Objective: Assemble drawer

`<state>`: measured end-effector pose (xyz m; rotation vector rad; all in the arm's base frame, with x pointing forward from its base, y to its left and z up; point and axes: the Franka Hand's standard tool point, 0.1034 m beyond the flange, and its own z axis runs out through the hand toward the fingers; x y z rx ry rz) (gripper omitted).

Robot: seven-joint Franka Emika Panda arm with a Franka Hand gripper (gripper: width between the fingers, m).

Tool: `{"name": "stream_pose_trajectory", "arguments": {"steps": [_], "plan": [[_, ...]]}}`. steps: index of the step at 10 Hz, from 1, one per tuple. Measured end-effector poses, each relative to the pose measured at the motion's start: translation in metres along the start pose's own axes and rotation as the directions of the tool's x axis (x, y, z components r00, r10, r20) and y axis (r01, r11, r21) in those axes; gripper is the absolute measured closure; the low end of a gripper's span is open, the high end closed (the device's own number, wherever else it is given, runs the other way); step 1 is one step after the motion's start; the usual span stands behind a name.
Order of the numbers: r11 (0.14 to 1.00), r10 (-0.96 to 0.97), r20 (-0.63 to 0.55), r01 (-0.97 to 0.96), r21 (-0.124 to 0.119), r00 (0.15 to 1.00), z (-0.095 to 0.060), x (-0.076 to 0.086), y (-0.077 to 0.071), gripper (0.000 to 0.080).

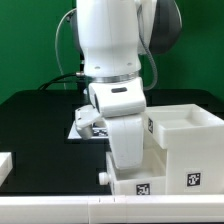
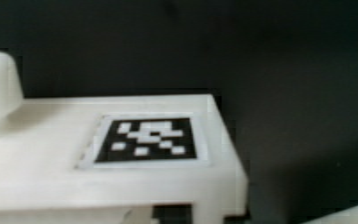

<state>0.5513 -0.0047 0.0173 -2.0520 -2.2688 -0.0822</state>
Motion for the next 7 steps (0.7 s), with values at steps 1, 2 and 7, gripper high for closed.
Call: {"name": "stream_pose_trajectory", "arguments": {"steps": [1, 2, 7], "plan": [[1.000, -0.006, -0.003, 0.006, 0.001, 1.000, 0.0004, 0.0046, -0.0002, 0.0758], [1.000, -0.011, -0.006, 0.011, 0.001, 1.000, 0.0009, 0.0085, -0.0005, 0.0758], [1.000, -0.016, -0.005, 0.016, 0.002, 1.000, -0.0008, 0.0075, -0.0002, 0.0531]]}}
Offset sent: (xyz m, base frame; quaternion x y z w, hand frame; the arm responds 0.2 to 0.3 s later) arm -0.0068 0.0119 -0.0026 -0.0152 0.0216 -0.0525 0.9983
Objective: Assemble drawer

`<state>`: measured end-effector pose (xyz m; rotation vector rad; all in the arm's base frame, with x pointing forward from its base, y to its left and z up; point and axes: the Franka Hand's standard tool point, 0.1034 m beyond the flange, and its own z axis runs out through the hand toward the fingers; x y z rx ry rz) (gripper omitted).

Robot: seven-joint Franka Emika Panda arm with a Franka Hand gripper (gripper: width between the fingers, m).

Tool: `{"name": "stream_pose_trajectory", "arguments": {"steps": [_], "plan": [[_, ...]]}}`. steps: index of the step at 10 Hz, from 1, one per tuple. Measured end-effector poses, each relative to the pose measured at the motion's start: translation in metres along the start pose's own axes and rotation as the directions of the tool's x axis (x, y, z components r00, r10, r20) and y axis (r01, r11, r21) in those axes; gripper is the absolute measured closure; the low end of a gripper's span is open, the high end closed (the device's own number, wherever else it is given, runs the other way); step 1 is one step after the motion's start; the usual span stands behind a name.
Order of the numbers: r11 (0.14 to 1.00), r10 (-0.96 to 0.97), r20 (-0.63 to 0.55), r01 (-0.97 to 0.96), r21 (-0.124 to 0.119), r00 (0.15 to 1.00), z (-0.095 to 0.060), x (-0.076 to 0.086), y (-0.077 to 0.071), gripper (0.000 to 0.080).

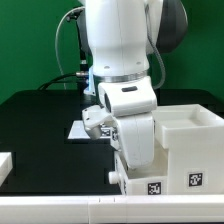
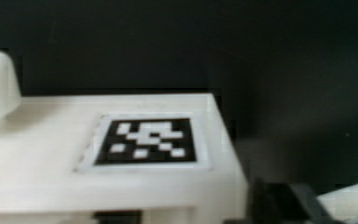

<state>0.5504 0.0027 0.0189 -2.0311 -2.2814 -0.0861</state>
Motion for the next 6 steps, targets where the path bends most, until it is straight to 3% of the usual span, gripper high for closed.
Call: {"name": "stream_pose_trajectory", "arguments": {"steps": [1, 2, 3, 4, 5, 6], "plan": [[1.000, -0.002, 0.009, 0.002, 0.006, 1.000, -0.013, -0.002, 0.005, 0.0346], [1.000, -0.002, 0.016, 0.002, 0.015, 1.000, -0.026, -0.005, 0.008, 0.0215], [1.000, -0.001, 0.025, 0.000, 0.030, 1.000, -0.042, -0.013, 0.012, 0.0215], [0.999, 0.009, 0.037, -0.010, 0.041, 0.999, -0.062, -0.023, 0.019, 0.0164], [1.000, 0.000, 0.039, -0.001, 0.030, 0.999, -0.068, -0.032, 0.025, 0.0164], [0.999, -0.034, -0.023, 0.035, 0.038, 0.999, -0.061, -0.049, 0.025, 0.0152]]}}
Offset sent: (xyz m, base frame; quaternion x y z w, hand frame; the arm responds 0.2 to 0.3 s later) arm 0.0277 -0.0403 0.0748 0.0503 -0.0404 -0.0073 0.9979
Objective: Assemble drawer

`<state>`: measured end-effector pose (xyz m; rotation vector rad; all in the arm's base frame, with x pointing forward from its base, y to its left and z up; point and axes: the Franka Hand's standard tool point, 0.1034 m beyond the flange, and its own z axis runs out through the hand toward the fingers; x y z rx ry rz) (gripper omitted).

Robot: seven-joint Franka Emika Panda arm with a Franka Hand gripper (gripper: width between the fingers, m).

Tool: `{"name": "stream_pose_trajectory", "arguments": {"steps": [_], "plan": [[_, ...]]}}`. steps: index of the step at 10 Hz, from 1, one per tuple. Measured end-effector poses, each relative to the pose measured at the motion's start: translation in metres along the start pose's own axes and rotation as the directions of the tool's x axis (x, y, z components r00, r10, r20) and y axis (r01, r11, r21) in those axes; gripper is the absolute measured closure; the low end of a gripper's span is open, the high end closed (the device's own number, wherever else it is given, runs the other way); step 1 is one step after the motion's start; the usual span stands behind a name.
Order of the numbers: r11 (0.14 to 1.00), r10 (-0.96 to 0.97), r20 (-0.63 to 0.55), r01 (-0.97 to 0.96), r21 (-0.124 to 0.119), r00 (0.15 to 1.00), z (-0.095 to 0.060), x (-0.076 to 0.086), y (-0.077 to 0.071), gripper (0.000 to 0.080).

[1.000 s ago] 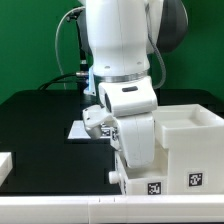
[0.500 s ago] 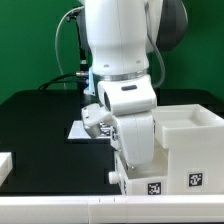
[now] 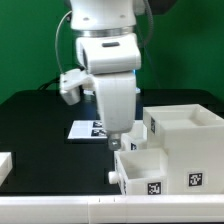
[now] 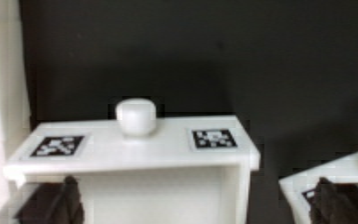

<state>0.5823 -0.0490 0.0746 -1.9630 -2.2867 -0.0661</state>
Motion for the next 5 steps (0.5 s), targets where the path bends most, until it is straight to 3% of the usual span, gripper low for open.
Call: {"name": "stream_pose_trajectory", "arguments": {"steps": [1, 2, 4, 5], "plan": [[1.000, 0.009, -0.047, -0.009, -0.001, 0.999, 0.012, -0.019, 0.003, 0.0151], [1.000, 0.015, -0.105, -0.015, -0.004, 0.994, 0.026, -0.028, 0.004, 0.0151], [0.997, 0.075, -0.184, -0.074, 0.014, 0.980, 0.049, -0.029, -0.001, 0.0151], [0.996, 0.085, -0.190, -0.082, 0.022, 0.978, 0.053, -0.022, 0.000, 0.0151]]}}
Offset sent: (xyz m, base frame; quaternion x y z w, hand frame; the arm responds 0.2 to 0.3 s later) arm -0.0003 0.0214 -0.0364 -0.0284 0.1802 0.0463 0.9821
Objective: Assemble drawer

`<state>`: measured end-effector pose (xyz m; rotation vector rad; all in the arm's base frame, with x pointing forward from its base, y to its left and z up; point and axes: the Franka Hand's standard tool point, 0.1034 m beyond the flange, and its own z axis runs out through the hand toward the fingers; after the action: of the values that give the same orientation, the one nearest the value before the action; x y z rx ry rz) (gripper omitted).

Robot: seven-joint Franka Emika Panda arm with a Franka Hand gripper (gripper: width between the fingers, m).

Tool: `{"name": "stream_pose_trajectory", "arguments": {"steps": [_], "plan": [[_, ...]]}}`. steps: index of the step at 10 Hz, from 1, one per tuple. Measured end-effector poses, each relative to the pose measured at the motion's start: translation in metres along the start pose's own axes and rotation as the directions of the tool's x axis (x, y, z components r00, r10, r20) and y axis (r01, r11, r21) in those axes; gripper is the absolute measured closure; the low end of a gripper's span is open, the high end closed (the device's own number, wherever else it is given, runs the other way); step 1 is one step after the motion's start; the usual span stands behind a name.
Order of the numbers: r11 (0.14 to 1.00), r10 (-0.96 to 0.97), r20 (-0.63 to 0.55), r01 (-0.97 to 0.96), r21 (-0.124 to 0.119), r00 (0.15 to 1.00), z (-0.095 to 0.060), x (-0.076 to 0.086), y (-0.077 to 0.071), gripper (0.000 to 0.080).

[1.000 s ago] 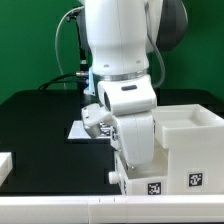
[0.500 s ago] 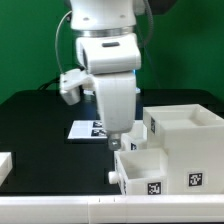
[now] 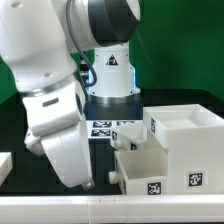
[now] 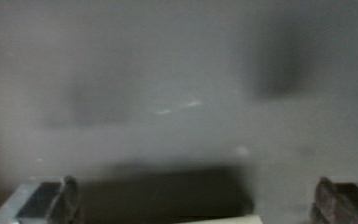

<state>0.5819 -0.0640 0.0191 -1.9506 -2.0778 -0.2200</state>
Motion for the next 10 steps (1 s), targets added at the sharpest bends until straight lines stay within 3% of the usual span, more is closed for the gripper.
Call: {"name": "stream_pose_trajectory", "arguments": {"steps": [5, 8, 10], "plan": [[0.999, 0.044, 0.007, -0.044, 0.004, 0.999, 0.016, 0.031, -0.019, 0.0151], [0.997, 0.074, 0.002, -0.074, 0.003, 0.997, 0.022, 0.057, -0.019, 0.0151], [0.997, 0.076, -0.003, -0.076, 0.010, 0.997, 0.027, 0.060, -0.021, 0.0151]]}}
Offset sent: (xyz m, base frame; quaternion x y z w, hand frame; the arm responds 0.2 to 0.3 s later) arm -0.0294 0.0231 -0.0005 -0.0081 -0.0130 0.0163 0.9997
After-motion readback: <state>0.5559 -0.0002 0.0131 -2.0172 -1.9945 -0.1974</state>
